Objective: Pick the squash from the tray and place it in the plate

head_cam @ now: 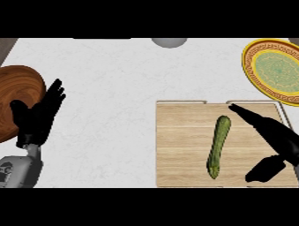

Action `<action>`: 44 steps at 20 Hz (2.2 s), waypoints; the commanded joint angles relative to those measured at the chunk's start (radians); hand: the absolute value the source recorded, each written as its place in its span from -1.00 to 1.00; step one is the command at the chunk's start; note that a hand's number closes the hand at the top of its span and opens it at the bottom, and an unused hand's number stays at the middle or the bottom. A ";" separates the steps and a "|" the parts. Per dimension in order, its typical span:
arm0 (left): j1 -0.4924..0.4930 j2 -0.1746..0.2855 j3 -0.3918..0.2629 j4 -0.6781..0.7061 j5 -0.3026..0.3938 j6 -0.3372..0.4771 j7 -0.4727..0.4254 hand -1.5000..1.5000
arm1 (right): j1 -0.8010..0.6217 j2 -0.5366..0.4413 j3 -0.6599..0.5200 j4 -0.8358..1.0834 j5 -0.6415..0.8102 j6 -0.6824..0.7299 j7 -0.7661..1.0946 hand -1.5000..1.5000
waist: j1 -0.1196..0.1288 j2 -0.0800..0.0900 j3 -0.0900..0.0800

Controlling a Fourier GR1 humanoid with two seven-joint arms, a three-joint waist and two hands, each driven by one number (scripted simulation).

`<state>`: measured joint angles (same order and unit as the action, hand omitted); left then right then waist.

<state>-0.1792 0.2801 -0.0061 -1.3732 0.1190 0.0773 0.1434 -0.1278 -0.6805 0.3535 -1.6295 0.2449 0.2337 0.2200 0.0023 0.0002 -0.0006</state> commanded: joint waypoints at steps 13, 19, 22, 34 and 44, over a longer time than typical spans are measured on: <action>0.022 -0.039 0.038 -0.072 -0.052 -0.040 0.047 0.00 | -0.127 0.262 -0.028 0.220 0.277 0.129 0.046 -1.00 | 0.003 0.000 0.001; 0.101 -0.085 0.022 -0.089 -0.091 -0.040 -0.001 0.00 | -0.065 0.254 -0.054 0.158 0.341 0.191 0.023 -1.00 | 0.000 -0.001 0.001; 0.020 -0.068 0.061 -0.062 -0.090 -0.043 0.046 0.00 | -0.098 0.329 -0.037 0.191 0.384 0.218 0.053 -1.00 | -0.002 0.000 0.001; 0.002 -0.060 0.094 -0.008 -0.062 -0.079 0.015 0.00 | -0.081 0.335 -0.028 0.241 0.413 0.187 -0.126 1.00 | -0.003 0.000 0.001; 0.029 -0.074 0.073 -0.044 -0.085 -0.079 0.016 0.00 | -0.416 0.457 -0.132 0.555 0.539 -0.058 -0.178 1.00 | 0.016 0.004 0.001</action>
<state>-0.1620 0.2082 0.0642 -1.4244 0.0352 0.0045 0.1727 -0.4575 -0.2603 0.2440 -1.1635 0.7292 0.2951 0.0735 0.0171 -0.0018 -0.0080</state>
